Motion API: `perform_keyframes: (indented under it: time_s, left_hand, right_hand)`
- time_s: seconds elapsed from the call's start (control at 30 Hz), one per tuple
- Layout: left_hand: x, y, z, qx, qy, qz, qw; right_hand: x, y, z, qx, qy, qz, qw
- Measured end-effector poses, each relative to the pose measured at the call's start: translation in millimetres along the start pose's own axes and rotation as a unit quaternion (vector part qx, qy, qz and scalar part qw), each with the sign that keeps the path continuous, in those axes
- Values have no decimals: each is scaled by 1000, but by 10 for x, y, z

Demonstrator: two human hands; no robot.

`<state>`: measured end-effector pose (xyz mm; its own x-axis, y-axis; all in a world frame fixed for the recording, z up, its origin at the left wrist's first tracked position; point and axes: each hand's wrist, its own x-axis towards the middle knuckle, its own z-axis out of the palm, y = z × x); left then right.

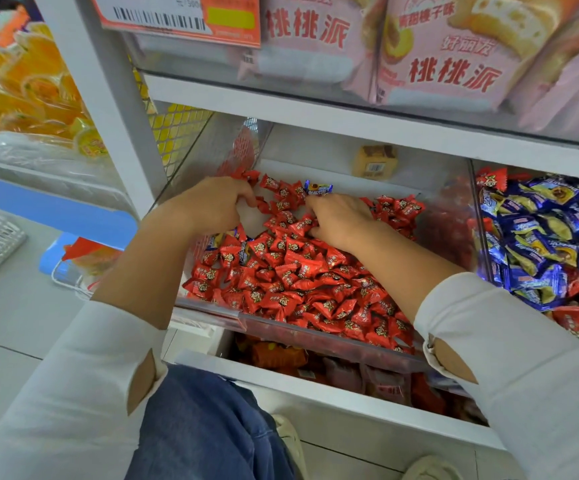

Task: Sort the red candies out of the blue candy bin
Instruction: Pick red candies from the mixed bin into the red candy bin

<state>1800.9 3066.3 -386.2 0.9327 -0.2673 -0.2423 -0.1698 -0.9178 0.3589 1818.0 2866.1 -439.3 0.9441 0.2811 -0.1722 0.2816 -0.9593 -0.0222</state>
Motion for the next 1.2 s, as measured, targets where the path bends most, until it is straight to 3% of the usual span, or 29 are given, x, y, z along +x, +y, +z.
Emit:
perform_keyframes:
  time_s: [0.17, 0.3, 0.43, 0.6, 0.73, 0.9, 1.07, 1.2]
  left_hand:
    - [-55, 53, 50, 130, -19, -40, 990]
    - [-87, 191, 210, 243, -129, -74, 958]
    - [-45, 141, 275, 193, -173, -99, 961]
    - [-48, 45, 251, 32, -105, -88, 990]
    - [-31, 4, 293, 39, -56, -80, 994]
    - [-74, 58, 167, -18, 56, -18, 998]
    - [-81, 143, 305, 91, -63, -8, 994]
    - [-18, 94, 367, 170, -61, -15, 983]
  right_hand:
    - [-71, -4, -43, 90, 32, 45, 994]
    - [-137, 36, -60, 133, 48, 90, 986]
    - [-177, 78, -18, 180, 44, 142, 972]
    - [-222, 54, -14, 247, 55, 162, 954]
    - [-258, 52, -37, 201, 71, 166, 963]
    - [-263, 120, -110, 231, 115, 193, 947]
    - [-159, 263, -116, 297, 137, 243, 913]
    - [-52, 324, -57, 278, 136, 237, 921]
